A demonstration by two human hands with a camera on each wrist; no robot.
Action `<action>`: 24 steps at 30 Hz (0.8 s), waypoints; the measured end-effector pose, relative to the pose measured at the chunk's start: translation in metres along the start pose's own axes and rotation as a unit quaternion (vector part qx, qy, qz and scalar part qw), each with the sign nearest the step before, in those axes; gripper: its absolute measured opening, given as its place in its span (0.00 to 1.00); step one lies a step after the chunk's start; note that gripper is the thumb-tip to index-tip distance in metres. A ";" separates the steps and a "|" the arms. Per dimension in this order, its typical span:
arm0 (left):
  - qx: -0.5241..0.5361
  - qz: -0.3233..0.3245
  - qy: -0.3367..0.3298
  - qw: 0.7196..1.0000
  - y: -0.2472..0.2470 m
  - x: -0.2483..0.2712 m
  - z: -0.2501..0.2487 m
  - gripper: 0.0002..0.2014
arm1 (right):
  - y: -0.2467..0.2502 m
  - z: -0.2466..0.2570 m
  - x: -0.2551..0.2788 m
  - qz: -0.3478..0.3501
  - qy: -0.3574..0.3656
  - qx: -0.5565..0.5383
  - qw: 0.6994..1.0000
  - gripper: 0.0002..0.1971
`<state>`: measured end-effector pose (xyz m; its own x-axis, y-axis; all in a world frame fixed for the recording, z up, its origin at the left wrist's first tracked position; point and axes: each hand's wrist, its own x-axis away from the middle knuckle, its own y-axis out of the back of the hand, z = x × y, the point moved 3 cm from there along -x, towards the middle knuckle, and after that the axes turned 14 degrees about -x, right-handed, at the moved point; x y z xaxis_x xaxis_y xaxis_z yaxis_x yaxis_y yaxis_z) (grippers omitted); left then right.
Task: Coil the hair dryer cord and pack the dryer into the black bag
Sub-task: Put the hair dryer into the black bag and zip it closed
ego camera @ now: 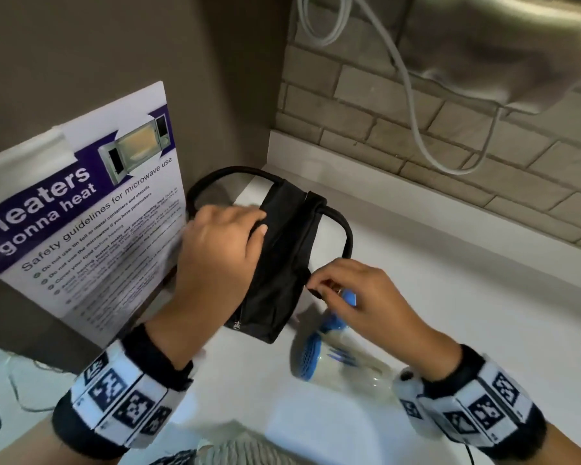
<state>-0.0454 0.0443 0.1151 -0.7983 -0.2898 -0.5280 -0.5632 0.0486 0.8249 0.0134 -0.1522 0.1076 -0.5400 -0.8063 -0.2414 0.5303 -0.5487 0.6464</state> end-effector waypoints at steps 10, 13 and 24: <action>0.042 0.125 -0.321 0.938 -0.052 0.067 -0.121 0.15 | 0.047 -0.163 0.049 0.042 -0.227 0.138 0.963 0.19; -0.044 0.260 -0.364 0.893 -0.084 0.099 -0.130 0.35 | 0.037 -0.181 0.052 0.110 -0.261 0.177 0.942 0.28; -0.102 0.329 -0.370 0.863 -0.116 0.115 -0.126 0.45 | 0.020 -0.198 0.045 0.014 -0.244 0.252 0.936 0.21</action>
<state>-0.0454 -0.1151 -0.0161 -0.8912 0.4294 0.1461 0.0529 -0.2215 0.9737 0.1291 -0.2431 -0.0334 -0.8301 -0.5543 0.0603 0.2389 -0.2559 0.9367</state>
